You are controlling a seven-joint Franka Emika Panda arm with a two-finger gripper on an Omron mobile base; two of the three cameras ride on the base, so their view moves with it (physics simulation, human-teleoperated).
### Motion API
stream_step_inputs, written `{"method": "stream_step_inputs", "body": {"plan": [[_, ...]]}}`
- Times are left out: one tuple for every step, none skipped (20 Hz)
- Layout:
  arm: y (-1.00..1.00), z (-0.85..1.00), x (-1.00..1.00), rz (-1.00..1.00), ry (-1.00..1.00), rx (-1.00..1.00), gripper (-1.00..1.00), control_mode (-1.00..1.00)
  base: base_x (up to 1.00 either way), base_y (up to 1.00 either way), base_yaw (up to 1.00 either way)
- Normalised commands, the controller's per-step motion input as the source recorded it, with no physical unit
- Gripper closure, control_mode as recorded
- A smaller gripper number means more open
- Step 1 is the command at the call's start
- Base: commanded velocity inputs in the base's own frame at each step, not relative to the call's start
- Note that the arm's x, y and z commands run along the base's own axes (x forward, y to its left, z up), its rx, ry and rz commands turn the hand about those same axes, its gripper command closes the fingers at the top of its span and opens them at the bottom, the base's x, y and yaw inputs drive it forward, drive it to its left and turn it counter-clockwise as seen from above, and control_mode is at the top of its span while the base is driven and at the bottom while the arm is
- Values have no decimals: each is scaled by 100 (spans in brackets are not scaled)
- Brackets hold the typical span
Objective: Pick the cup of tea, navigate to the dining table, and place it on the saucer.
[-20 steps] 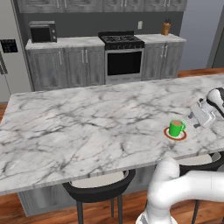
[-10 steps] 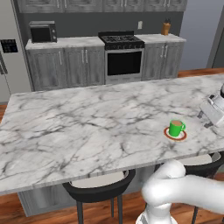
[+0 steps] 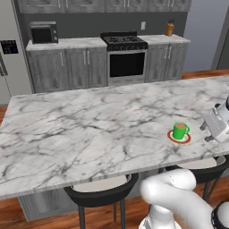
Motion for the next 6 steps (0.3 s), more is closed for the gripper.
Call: {"method": "stream_step_inputs", "body": {"plan": [[100, 18, -100, -16, 0, -3, -100, -100, 0, 0, 0], [99, 13, -100, -16, 0, -6, -100, -100, 0, 0, 0], [100, 8, -100, -16, -1, -8, -100, -100, 0, 0, 0], [100, 10, -100, -15, 0, -10, -100, -100, 0, 0, 0], [99, 7, -100, -14, -1, -12, -100, -100, 0, 0, 0], [100, 6, -100, -14, -2, -12, -100, -100, 0, 0, 0]]}}
